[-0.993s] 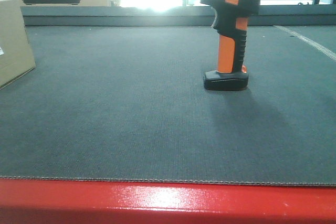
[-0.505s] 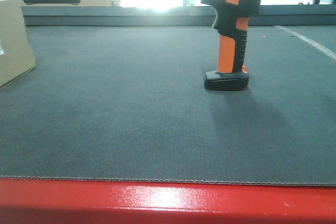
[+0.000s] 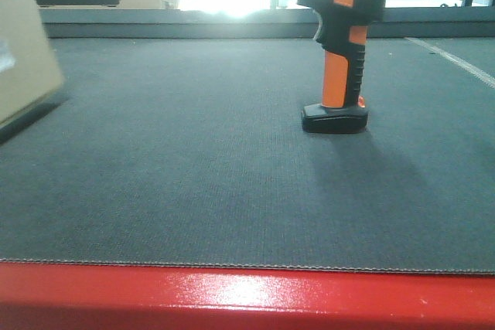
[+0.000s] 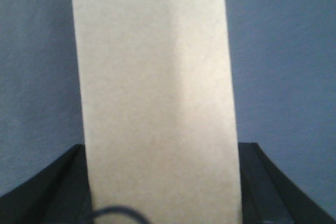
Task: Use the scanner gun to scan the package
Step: 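Grasp the tan box with the left gripper and lift it, then grasp the orange scanner gun handle with the right gripper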
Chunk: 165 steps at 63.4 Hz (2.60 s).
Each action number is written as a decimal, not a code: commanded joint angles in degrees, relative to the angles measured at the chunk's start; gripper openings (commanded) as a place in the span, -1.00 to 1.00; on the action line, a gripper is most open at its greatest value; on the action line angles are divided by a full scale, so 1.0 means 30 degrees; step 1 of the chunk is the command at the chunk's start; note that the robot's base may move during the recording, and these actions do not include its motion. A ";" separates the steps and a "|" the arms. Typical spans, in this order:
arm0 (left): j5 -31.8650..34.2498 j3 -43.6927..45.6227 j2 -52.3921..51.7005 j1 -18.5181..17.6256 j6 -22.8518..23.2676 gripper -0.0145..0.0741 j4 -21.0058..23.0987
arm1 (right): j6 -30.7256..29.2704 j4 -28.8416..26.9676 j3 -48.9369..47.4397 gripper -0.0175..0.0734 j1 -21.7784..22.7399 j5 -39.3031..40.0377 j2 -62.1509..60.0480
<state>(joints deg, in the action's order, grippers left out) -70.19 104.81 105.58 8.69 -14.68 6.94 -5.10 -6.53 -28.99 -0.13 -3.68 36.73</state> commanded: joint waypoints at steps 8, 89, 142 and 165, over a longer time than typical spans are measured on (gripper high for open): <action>0.0076 0.0183 -0.3162 0.0090 0.0166 -0.92 0.3064 | 0.0023 0.0151 -0.0166 0.62 0.0018 0.0254 0.0112; 0.0076 -0.3282 -0.4205 0.0090 0.0166 -0.92 0.9799 | 0.0023 -0.3848 -0.0166 0.62 -0.8528 0.9548 1.0496; 0.0076 -0.3282 -0.4205 0.0090 0.0166 -0.92 0.9799 | 0.0023 -0.8868 -0.3934 0.62 -0.8616 1.5436 1.9665; 0.0076 -0.3282 -0.4205 0.0090 0.0166 -0.92 0.9551 | 0.0023 -0.9253 -0.5218 0.62 -0.8616 1.6361 2.1066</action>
<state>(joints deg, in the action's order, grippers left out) -70.28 94.81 93.58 8.69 -14.41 34.37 -4.97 -33.86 -43.47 -25.93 43.34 99.15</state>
